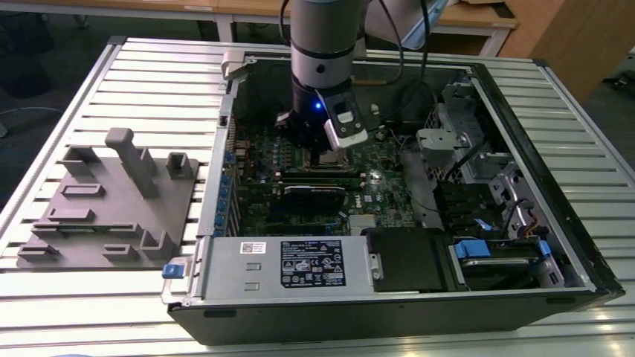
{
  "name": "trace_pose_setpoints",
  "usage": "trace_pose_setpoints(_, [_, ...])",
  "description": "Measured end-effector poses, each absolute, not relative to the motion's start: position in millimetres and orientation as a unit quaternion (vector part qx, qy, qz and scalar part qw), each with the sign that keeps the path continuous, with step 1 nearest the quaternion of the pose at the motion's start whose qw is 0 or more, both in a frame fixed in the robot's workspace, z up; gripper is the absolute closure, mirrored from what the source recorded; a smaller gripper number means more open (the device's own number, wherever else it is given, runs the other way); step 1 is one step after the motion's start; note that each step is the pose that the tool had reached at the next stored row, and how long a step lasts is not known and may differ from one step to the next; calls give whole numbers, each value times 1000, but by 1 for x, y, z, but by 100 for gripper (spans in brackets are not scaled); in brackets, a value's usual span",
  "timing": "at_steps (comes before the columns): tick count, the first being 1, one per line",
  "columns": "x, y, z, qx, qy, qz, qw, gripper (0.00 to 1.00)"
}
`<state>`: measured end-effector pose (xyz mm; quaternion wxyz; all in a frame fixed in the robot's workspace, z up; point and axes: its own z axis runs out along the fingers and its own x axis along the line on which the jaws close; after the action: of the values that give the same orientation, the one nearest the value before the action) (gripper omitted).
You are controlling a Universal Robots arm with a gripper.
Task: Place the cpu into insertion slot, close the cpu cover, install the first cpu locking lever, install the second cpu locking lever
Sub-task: 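Install the second cpu locking lever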
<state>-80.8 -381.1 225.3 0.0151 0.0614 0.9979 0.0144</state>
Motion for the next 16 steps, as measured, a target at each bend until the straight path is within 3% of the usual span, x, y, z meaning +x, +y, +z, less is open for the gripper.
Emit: trace_pose_setpoints(16, [-81, -381, 216, 61, 998, 14, 15, 89])
